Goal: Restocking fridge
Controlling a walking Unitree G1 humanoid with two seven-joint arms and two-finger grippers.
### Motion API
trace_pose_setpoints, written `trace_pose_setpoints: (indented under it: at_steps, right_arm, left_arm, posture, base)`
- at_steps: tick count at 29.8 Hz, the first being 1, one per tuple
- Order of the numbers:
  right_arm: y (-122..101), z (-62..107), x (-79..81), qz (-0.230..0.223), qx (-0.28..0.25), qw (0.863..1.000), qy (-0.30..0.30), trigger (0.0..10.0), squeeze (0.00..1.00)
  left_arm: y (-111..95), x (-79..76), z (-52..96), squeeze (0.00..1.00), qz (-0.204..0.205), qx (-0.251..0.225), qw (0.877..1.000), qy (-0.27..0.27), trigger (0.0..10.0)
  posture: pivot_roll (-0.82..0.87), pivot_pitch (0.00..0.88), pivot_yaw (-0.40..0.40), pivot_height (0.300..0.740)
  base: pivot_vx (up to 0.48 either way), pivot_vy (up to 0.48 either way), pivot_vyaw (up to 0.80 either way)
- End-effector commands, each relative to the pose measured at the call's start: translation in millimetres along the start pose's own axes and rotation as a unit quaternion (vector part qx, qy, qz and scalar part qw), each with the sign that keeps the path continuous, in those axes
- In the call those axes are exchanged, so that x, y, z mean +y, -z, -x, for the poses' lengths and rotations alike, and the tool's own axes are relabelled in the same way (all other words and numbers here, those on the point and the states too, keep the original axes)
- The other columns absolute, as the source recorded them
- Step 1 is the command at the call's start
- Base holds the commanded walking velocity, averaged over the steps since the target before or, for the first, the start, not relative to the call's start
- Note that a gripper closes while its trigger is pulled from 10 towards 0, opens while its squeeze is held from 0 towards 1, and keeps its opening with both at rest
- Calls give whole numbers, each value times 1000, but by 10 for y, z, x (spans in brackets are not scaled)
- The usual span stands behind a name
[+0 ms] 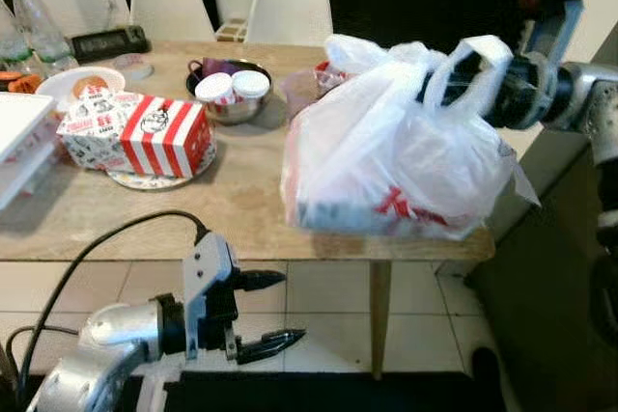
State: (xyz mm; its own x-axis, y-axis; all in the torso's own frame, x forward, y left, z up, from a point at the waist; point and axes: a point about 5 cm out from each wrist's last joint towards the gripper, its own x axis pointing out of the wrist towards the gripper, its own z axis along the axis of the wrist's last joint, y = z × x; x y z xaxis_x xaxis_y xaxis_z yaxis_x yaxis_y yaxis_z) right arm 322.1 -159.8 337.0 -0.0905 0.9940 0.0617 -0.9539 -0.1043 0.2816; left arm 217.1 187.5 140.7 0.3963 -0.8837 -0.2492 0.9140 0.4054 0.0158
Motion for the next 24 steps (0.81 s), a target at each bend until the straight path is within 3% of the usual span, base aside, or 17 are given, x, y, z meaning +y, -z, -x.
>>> trace_pose_setpoints:
  at_steps: [1, 6, 9, 13, 14, 17, 19, 20, 22, 24]
  right_arm:
    - [27, -83, 147, 1, 23, 999, -42, 0, 0]
    - [201, -183, 226, -23, 47, 996, -76, 0, 0]
    - [389, -283, 323, -64, 60, 990, -113, 0, 0]
    - [536, -335, 373, -85, 74, 985, -128, 0, 0]
    - [707, -370, 366, -96, 97, 983, -121, 0, 0]
    - [869, -395, 372, -110, 119, 980, -112, 0, 0]
    - [1292, -398, 333, -131, 183, 972, -60, 0, 0]
    - [1292, -398, 333, -131, 183, 972, -60, 0, 0]
    - [1591, -353, 253, -140, 220, 965, -3, 0, 0]
    - [1679, -332, 219, -141, 227, 963, 21, 0, 0]
  left_arm:
    - [107, -29, 24, 0, -2, 31, 999, 8, 10000]
    - [283, -58, 66, 0, 3, 66, 998, 10, 10000]
    - [433, -70, 109, 0, 14, 85, 996, -3, 10000]
    - [495, -81, 115, 0, 18, 91, 996, -11, 10000]
    - [527, -69, 106, 0, 20, 91, 995, -23, 10000]
    - [557, -44, 96, 0, 15, 90, 995, -41, 10000]
    - [598, -12, 63, 0, 12, 80, 994, -73, 10000]
    - [598, -12, 63, 0, 12, 80, 994, -73, 10000]
    - [613, -3, 20, 0, 7, 69, 993, -92, 10000]
    - [621, 4, 1, 0, 5, 65, 993, -99, 10000]
  posture:
    - [-8, 66, -62, 740]
    - [-13, 61, -58, 740]
    - [-15, 59, -60, 740]
    - [-13, 57, -63, 740]
    - [-14, 56, -66, 740]
    - [-14, 56, -66, 740]
    - [-14, 58, -68, 740]
    - [-14, 58, -68, 740]
    - [-14, 58, -70, 740]
    - [-14, 58, -70, 740]
  base:
    - [0, 0, 0]
    - [0, 0, 0]
    - [0, 0, 0]
    - [0, 0, 0]
    - [0, 0, 0]
    - [0, 0, 0]
    - [0, 0, 0]
    - [0, 0, 0]
    - [0, 0, 0]
    - [0, 0, 0]
